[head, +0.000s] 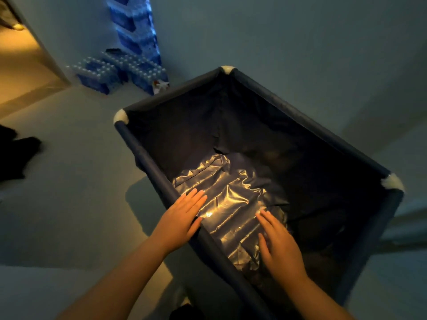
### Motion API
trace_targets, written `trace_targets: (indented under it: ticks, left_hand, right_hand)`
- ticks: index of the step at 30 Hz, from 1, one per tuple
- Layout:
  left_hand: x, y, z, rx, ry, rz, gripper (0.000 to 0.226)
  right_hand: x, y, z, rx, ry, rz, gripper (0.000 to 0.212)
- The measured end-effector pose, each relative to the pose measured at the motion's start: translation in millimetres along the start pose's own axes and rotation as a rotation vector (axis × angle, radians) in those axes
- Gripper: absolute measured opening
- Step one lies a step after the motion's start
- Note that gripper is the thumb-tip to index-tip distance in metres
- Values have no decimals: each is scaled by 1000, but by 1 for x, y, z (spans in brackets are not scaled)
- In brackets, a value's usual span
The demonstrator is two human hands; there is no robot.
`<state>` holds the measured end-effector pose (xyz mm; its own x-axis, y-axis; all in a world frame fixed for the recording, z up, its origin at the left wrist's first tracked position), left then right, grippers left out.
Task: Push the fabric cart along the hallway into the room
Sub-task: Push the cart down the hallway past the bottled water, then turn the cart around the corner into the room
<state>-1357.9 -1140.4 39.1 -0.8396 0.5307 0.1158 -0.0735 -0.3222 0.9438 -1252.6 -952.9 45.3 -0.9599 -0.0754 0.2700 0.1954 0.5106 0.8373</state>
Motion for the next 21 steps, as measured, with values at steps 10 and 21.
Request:
trace_targets:
  ticks: [10, 21]
  left_hand:
    - [9, 5, -43, 219, -67, -104, 60]
    - [79, -43, -77, 202, -521, -342, 57]
  right_hand:
    - [41, -36, -36, 160, 131, -155, 51]
    - [73, -82, -26, 50, -90, -75, 53]
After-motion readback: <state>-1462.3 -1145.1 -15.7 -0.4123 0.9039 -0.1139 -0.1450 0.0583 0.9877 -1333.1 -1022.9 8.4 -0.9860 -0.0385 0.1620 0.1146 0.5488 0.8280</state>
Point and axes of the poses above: each hand's wrist, its own x-axis towards the middle knuckle, its own y-axis out of the back of the hand, z = x × y, the point moved 10 cm from there along x, towards the middle knuckle, and after that the axes turned 15 degrees about y, right-handed, at the moved point
